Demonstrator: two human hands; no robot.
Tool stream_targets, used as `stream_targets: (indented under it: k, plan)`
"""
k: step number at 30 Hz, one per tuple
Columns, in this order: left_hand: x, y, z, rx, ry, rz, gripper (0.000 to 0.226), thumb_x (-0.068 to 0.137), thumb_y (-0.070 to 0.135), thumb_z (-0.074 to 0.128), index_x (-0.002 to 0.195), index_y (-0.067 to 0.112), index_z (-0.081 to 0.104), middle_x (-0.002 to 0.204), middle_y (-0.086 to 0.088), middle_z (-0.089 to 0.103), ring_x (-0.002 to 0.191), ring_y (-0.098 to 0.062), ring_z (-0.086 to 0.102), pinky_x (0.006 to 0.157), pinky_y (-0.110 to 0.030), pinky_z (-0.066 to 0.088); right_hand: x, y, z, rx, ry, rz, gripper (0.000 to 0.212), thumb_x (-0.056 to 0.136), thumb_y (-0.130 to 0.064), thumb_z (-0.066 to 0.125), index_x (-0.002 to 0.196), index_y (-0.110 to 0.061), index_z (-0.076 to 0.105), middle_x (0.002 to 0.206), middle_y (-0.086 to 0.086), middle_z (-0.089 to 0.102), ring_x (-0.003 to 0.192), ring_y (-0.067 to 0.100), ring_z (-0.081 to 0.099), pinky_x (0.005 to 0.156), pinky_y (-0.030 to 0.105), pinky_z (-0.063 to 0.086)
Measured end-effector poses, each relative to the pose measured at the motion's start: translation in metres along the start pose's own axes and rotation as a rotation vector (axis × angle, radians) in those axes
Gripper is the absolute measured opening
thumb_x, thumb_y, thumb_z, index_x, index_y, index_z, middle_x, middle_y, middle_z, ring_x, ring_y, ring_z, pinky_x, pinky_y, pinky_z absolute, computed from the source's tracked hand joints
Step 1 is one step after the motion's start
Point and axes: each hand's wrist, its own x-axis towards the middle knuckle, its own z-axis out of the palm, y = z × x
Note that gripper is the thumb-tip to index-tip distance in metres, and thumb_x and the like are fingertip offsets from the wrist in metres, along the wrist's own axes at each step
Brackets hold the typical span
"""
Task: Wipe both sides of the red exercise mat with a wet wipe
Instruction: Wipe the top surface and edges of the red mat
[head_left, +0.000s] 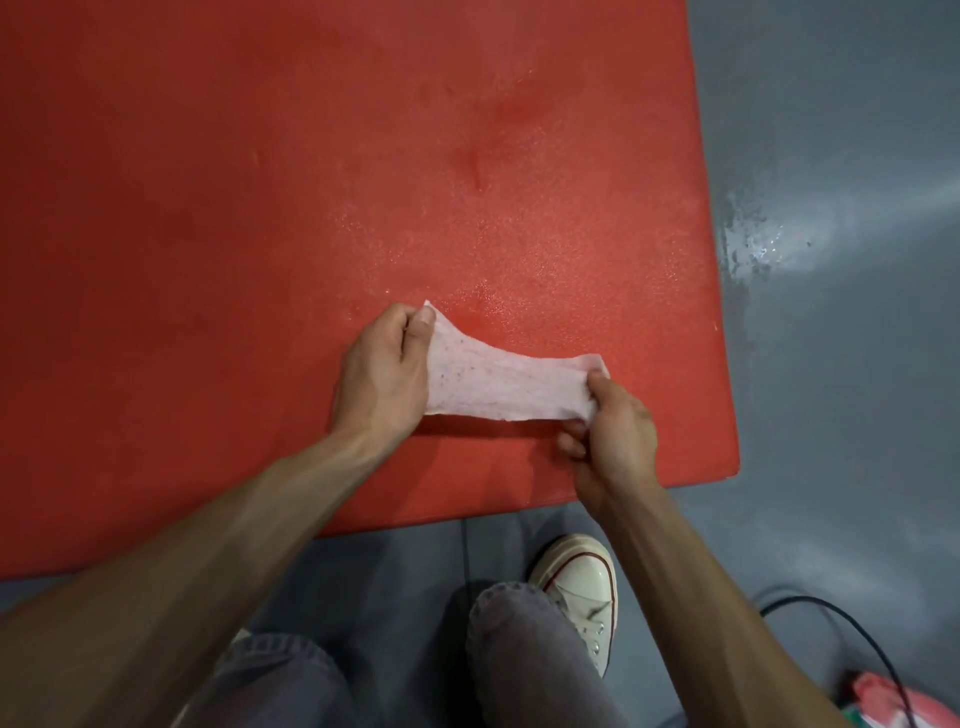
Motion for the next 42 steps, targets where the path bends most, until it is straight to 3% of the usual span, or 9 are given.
stream_targets:
  k: [6, 12, 15, 25, 30, 33, 36, 39, 42]
  plan:
    - [-0.006, 0.002, -0.008, 0.144, -0.002, 0.060, 0.043, 0.107, 0.046, 0.045, 0.079, 0.017, 0.058, 0.055, 0.008, 0.050, 0.050, -0.011, 0.046, 0.052, -0.033, 0.034, -0.001, 0.003, 0.001, -0.329, 0.058, -0.306, 0.039, 0.091, -0.030, 0.052, 0.054, -0.025, 0.042, 0.057, -0.005, 0.035, 0.059, 0.017, 0.033, 0.056, 0.039, 0.031]
    - [-0.025, 0.058, 0.003, 0.053, -0.151, 0.216, 0.036, 0.104, 0.046, 0.053, 0.086, 0.022, 0.072, 0.057, 0.007, 0.065, 0.052, -0.001, 0.059, 0.053, -0.016, 0.039, -0.045, -0.011, 0.021, -0.418, -0.248, -0.419, 0.046, 0.098, -0.033, 0.049, 0.076, 0.005, 0.063, 0.071, 0.024, 0.063, 0.063, 0.021, 0.055, 0.064, 0.042, 0.048]
    - [-0.023, 0.063, 0.003, -0.023, -0.237, 0.146, 0.051, 0.106, 0.051, 0.044, 0.081, 0.014, 0.069, 0.058, 0.002, 0.067, 0.046, -0.010, 0.062, 0.048, -0.034, 0.051, -0.049, -0.020, 0.021, -0.431, -0.270, -0.369, 0.057, 0.087, -0.047, 0.044, 0.076, 0.005, 0.065, 0.076, 0.023, 0.068, 0.078, 0.041, 0.066, 0.078, 0.055, 0.057]
    - [-0.012, 0.053, -0.013, -0.432, -1.130, -0.228, 0.095, 0.088, 0.084, 0.008, 0.157, 0.026, 0.038, 0.145, -0.002, 0.060, 0.121, -0.015, 0.066, 0.091, -0.034, 0.057, -0.038, -0.025, 0.001, -0.324, -0.385, -0.181, 0.038, 0.097, -0.041, 0.062, 0.106, -0.007, 0.076, 0.096, 0.017, 0.077, 0.097, 0.034, 0.074, 0.097, 0.050, 0.055]
    - [-0.004, 0.041, -0.012, -0.417, -0.569, -0.213, 0.040, 0.095, 0.055, 0.053, 0.096, 0.016, 0.065, 0.074, 0.000, 0.072, 0.059, -0.015, 0.066, 0.046, -0.026, 0.051, -0.035, -0.023, -0.001, -0.234, -0.271, -0.159, 0.047, 0.106, -0.039, 0.044, 0.106, -0.005, 0.076, 0.098, 0.017, 0.077, 0.096, 0.033, 0.074, 0.089, 0.044, 0.058]
    - [-0.007, 0.032, -0.003, -0.352, -0.607, -0.295, 0.050, 0.080, 0.068, 0.066, 0.096, 0.021, 0.068, 0.083, 0.004, 0.072, 0.073, -0.012, 0.068, 0.063, -0.029, 0.057, -0.035, -0.020, 0.001, -0.208, -0.329, -0.126, 0.051, 0.107, -0.044, 0.039, 0.110, -0.008, 0.076, 0.102, 0.017, 0.076, 0.098, 0.033, 0.074, 0.094, 0.047, 0.056]
    - [-0.018, 0.032, 0.011, -0.485, -0.642, -0.353, 0.031, 0.092, 0.039, 0.070, 0.107, 0.012, 0.073, 0.096, -0.007, 0.078, 0.085, -0.016, 0.072, 0.073, -0.031, 0.058, -0.037, -0.015, 0.003, -0.175, -0.380, -0.116, 0.052, 0.105, -0.045, 0.043, 0.111, -0.004, 0.074, 0.099, 0.020, 0.076, 0.093, 0.036, 0.074, 0.086, 0.046, 0.060]
    - [-0.023, 0.028, 0.022, -0.540, -0.493, -0.357, 0.014, 0.099, 0.021, 0.067, 0.104, 0.009, 0.071, 0.094, -0.015, 0.077, 0.079, -0.019, 0.072, 0.065, -0.033, 0.058, -0.032, -0.003, 0.004, -0.183, -0.318, -0.193, 0.043, 0.104, -0.038, 0.051, 0.105, -0.003, 0.075, 0.084, 0.017, 0.075, 0.070, 0.027, 0.072, 0.058, 0.033, 0.057]
    - [-0.023, 0.022, 0.026, -0.431, -0.394, -0.287, 0.018, 0.096, 0.025, 0.070, 0.087, 0.011, 0.066, 0.073, -0.017, 0.070, 0.059, -0.017, 0.062, 0.053, -0.028, 0.048, -0.026, 0.007, 0.004, -0.183, -0.234, -0.220, 0.035, 0.101, -0.036, 0.058, 0.099, -0.006, 0.075, 0.089, 0.017, 0.076, 0.076, 0.030, 0.070, 0.064, 0.037, 0.055]
